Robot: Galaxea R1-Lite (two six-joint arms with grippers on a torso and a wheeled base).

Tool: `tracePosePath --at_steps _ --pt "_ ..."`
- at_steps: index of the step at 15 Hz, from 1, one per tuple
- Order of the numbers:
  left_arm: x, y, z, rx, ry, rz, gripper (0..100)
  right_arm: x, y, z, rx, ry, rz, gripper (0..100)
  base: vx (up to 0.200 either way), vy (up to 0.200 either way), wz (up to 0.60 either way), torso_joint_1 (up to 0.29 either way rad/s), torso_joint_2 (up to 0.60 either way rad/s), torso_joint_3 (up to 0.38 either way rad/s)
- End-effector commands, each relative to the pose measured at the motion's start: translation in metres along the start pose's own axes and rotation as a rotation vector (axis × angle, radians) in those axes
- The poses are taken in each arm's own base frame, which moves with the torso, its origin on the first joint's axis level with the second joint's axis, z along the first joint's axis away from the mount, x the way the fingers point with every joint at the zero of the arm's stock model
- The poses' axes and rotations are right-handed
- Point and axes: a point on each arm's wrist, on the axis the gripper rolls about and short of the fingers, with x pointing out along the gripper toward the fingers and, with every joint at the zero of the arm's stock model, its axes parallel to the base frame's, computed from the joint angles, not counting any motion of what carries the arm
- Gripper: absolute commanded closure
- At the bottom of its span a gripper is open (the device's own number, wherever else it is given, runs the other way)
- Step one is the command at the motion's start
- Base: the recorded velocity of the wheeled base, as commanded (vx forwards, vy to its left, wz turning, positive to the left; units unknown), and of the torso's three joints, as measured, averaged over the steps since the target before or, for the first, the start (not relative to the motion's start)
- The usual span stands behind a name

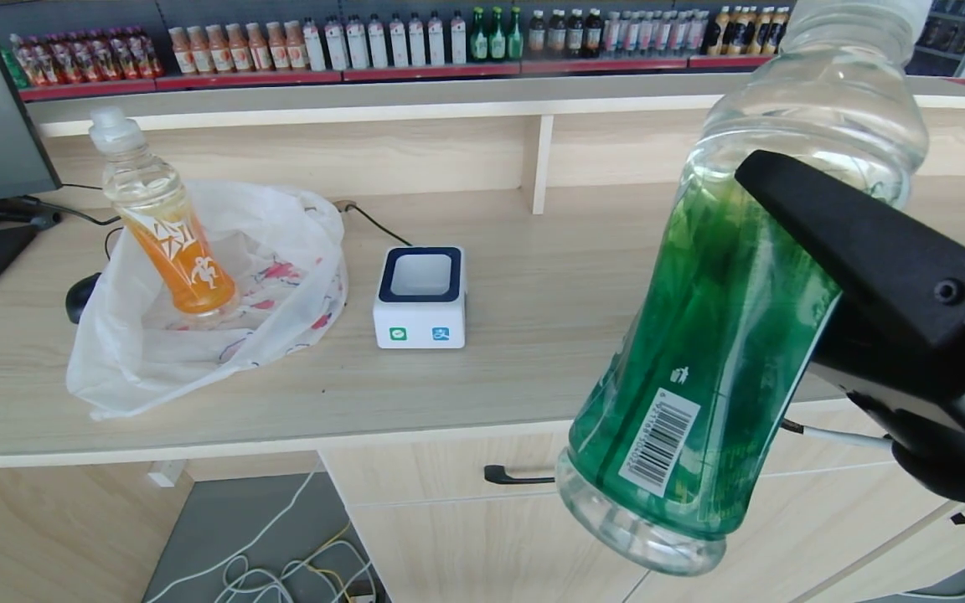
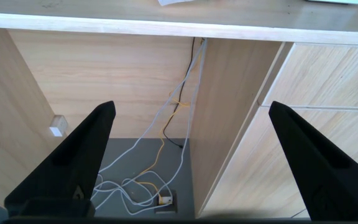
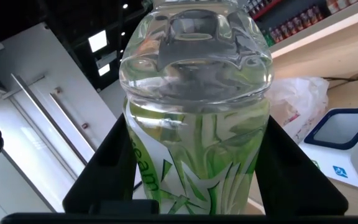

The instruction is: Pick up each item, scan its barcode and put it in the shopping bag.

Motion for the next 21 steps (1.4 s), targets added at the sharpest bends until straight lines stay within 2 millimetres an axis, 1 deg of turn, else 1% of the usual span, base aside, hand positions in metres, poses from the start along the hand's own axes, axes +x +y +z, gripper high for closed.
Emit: tracePosePath --at_steps 1,13,15,17,21 --pt "0.0 0.0 0.0 0.0 0.0 0.0 0 0.0005 -0.0006 -0.0024 0.004 0.008 0.0 100 0.0 0.0 0.0 0.0 0.0 0.0" --pt "0.0 0.0 0.0 0.0 0.0 0.0 0 0.0022 0.0015 -0.0013 0.001 0.002 0.011 100 0.0 0.0 0.0 0.0 0.0 0.0" --pt "0.0 0.0 0.0 0.0 0.0 0.0 0 0.0019 0.0036 0.0015 -0.011 -0.008 0.018 100 0.0 0.0 0.0 0.0 0.0 0.0" --pt "0.0 0.0 0.0 0.0 0.0 0.0 0 -0.0011 0.0048 0.0022 -0.069 -0.009 0.014 100 0.0 0.0 0.0 0.0 0.0 0.0" --pt "0.0 0.0 0.0 0.0 0.0 0.0 0 -0.0061 -0.0021 -0.0053 -0.257 0.038 -0.032 100 0.0 0.0 0.0 0.0 0.0 0.0"
